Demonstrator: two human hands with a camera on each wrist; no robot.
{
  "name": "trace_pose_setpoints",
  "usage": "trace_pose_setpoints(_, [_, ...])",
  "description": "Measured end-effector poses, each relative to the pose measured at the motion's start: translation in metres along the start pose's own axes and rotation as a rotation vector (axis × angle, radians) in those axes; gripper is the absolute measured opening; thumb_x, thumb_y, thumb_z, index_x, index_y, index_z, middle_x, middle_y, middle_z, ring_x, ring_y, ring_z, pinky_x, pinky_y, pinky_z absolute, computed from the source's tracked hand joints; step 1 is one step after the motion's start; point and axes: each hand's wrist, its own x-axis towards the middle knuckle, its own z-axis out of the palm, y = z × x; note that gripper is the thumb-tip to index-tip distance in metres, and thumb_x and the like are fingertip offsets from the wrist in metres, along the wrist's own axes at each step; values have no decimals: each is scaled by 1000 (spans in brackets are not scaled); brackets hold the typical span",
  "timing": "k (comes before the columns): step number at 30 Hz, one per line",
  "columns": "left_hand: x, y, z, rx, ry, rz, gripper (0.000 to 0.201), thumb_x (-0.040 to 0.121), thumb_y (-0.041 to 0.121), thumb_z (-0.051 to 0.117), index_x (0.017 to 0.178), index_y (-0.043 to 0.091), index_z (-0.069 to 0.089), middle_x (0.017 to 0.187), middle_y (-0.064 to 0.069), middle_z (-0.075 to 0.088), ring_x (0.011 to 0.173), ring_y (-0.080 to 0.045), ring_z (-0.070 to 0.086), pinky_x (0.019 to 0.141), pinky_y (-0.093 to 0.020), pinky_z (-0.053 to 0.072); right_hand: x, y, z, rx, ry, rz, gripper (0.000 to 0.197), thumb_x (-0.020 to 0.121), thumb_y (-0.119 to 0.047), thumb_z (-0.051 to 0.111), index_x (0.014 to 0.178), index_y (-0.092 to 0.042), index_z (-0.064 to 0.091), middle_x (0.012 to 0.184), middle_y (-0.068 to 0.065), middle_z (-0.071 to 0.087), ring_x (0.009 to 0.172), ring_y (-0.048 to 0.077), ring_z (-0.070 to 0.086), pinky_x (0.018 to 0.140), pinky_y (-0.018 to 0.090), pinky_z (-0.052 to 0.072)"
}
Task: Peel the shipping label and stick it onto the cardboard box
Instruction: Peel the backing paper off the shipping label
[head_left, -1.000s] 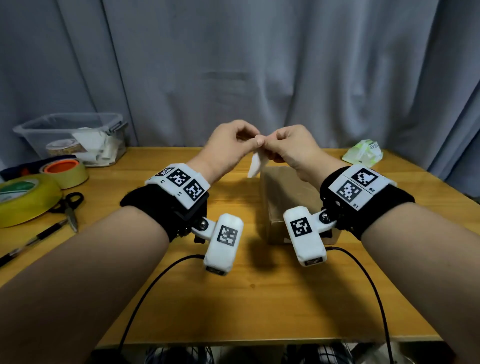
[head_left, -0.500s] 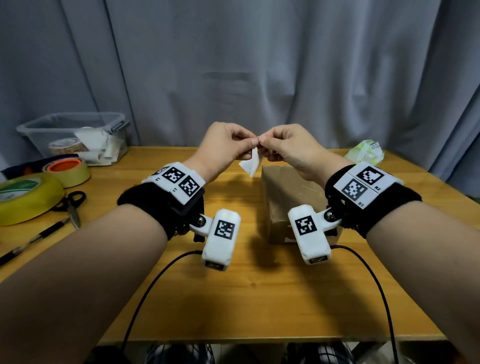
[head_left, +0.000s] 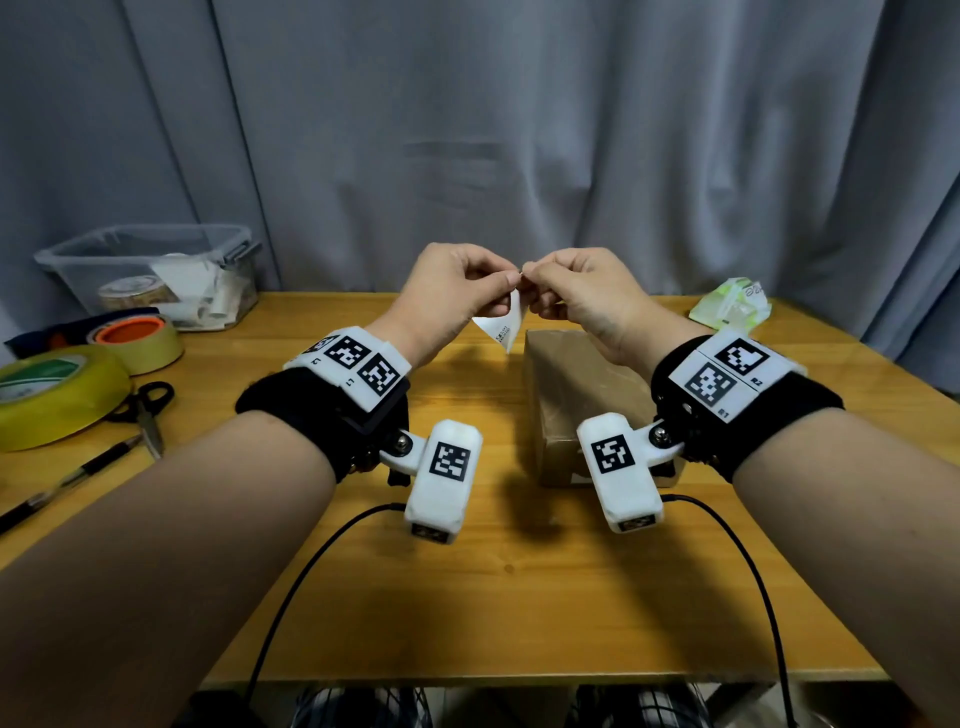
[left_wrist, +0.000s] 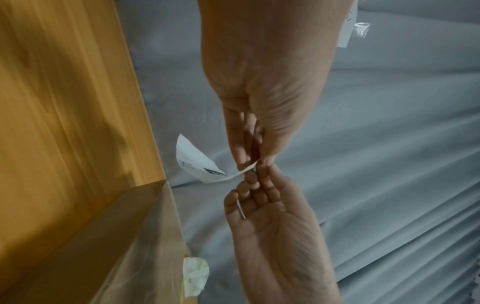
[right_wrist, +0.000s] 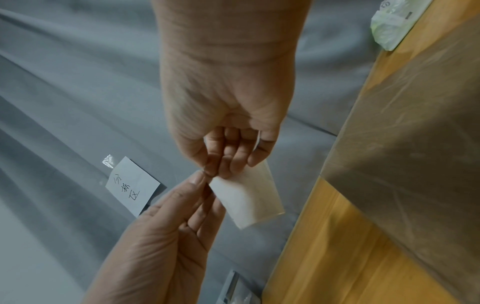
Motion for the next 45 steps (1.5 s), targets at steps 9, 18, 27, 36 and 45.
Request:
trace_pose_setpoints(9, [0,-1,-1,-47,-5,-29,17,86,8,62,96,-5,67,81,-15,66,68,-15,63,63,-14,55,-1,8,-3,-61,-52,-94,23,94,-10,51,73,-15,61,65,0,61,51,-2,55,58,13,46])
trace_pose_setpoints(18, [-3,1,-4,4,18,-18,14,83,12,67,89,-1,69,74,-11,68,64,-15,64,64,-21,58,0,4,-1,-260,-64,-209,11,91,-9,54,85,-6,62,68,-1,59,58,-1,55,63,12,47])
trace_pose_setpoints(27, [-5,6,-2,-58,16,-104,10,85,4,58,77,5,65,72,-11,63,60,-11,60,57,-18,56,-1,-4,-1,-327,-27,-204,13,85,-6,56,74,-6,61,57,-3,53,52,0,47,61,18,43])
trace_pose_setpoints(36, [0,4,-4,-24,88,-145,17,88,6,51,73,6,58,65,-7,59,46,-3,59,52,-16,51,1,2,-10,-377,71,-155,10,79,-4,55,70,-1,60,59,3,48,64,17,43,58,25,37])
trace_pose_setpoints(45, [-1,4,-4,-111,115,-164,17,90,8,51,74,9,58,66,-4,59,45,-1,57,50,-14,47,10,10,-12,-349,192,-94,7,80,-6,59,76,-6,64,59,-2,52,58,14,48,61,29,45])
